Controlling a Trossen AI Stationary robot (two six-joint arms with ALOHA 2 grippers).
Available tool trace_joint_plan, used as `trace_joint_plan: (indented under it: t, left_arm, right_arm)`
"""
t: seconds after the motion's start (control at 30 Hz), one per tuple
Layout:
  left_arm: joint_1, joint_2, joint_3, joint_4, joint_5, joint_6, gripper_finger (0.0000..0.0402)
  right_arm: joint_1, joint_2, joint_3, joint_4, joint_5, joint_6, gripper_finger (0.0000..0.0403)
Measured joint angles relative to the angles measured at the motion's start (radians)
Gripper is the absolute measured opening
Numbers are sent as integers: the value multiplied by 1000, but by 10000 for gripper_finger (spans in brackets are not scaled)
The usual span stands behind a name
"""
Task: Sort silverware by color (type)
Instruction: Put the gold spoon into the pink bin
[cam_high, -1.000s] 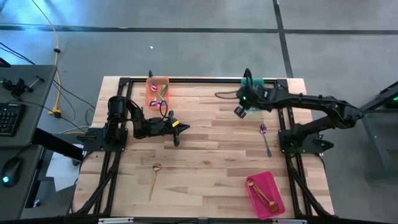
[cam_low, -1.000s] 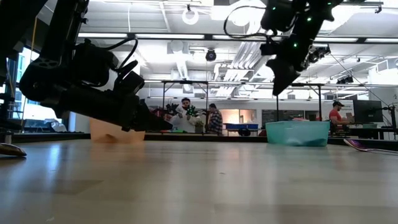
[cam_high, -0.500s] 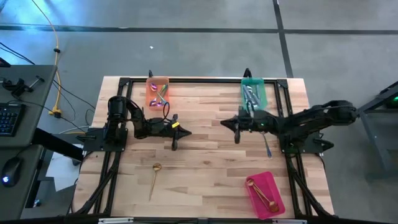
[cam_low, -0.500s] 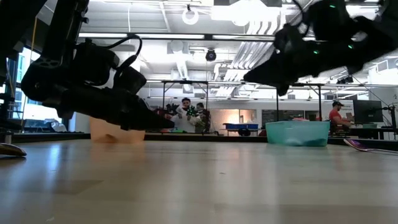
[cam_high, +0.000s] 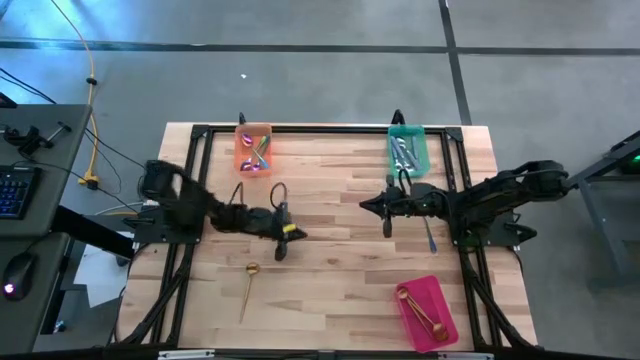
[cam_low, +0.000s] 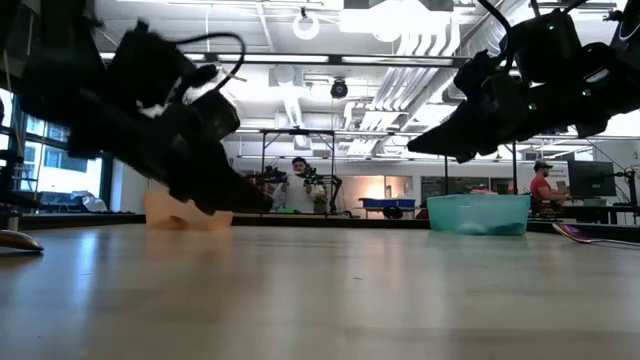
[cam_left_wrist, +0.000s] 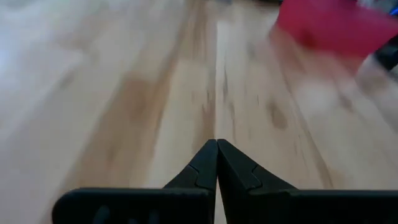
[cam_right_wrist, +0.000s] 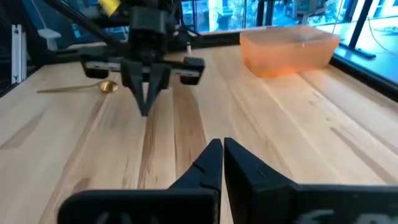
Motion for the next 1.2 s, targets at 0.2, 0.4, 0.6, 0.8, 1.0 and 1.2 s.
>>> trace_joint_plan:
  t: [0.2, 0.4, 0.6, 0.8, 1.0, 1.2]
  left_arm:
    - [-160, -242, 201, -873, -167, -217, 1]
    - [-281, -300, 432, -1505, -146, -670, 1]
    - [-423, -294, 511, -1566, -85, -1071, 24]
    - [-563, -257, 519, -1648, -81, -1375, 84]
    - [-628, -206, 519, -1731, -62, -1541, 137]
    - [-633, -136, 524, -1755, -103, -1571, 154]
  right_arm:
    - [0, -1, 0, 13, -14, -60, 0]
    - [-39, -2, 0, 55, -14, -149, 0]
    - [-102, -2, 0, 101, -57, -156, 0]
    - [-137, -3, 0, 141, -98, -156, 0]
    - [-139, -3, 1, 140, -100, -153, 0]
    - [-139, -3, 1, 140, -100, -149, 0]
